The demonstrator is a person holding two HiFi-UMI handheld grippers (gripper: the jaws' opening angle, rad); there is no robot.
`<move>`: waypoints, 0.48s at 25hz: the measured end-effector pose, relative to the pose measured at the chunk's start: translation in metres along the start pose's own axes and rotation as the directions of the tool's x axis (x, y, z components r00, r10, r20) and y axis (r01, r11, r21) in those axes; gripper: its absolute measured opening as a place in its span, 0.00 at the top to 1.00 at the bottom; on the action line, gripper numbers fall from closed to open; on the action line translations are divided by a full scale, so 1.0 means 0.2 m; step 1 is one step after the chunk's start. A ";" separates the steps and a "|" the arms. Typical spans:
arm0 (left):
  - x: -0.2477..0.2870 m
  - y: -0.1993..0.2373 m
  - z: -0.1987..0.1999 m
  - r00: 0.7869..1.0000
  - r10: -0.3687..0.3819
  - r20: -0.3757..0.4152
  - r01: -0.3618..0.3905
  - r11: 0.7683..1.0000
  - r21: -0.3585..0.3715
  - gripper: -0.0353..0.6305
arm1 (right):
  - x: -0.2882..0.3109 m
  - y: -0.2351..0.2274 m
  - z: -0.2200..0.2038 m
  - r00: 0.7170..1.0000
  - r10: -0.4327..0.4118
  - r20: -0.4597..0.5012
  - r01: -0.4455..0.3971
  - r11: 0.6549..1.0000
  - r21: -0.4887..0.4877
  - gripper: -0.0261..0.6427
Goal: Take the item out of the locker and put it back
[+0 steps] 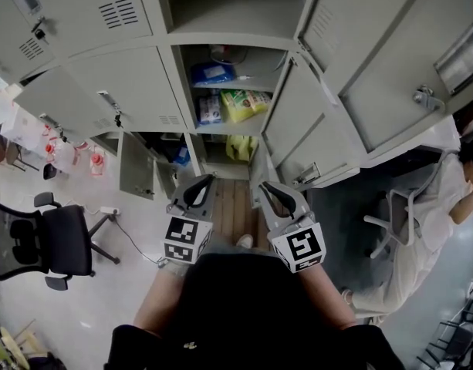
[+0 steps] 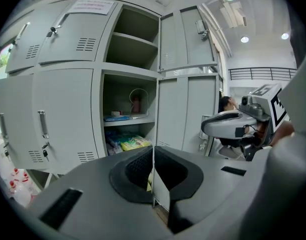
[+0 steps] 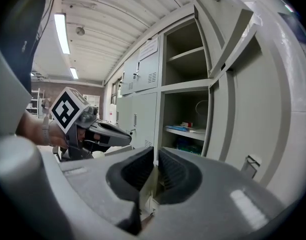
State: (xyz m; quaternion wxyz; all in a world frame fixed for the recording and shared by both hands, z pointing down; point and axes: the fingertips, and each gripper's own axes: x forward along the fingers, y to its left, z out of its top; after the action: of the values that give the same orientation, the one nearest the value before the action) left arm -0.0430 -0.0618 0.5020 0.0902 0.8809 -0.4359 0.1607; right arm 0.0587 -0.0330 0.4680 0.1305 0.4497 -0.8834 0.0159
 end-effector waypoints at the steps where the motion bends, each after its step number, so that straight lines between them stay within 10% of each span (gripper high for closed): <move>1: 0.00 0.00 -0.01 1.000 0.007 -0.007 -0.007 1.000 0.009 0.93 | 0.00 0.00 -0.01 1.000 0.004 -0.004 -0.004 1.000 0.002 0.92; 12: 0.14 0.16 0.09 1.000 0.013 -0.019 -0.012 0.996 0.083 0.92 | 0.11 -0.02 0.00 1.000 -0.013 -0.023 0.013 1.000 0.015 0.92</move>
State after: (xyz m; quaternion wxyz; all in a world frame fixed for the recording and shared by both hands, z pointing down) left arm -0.0479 -0.1072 0.4968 0.0567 0.8795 -0.4335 0.1878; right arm 0.0504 -0.0520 0.4732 0.1374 0.4562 -0.8788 0.0269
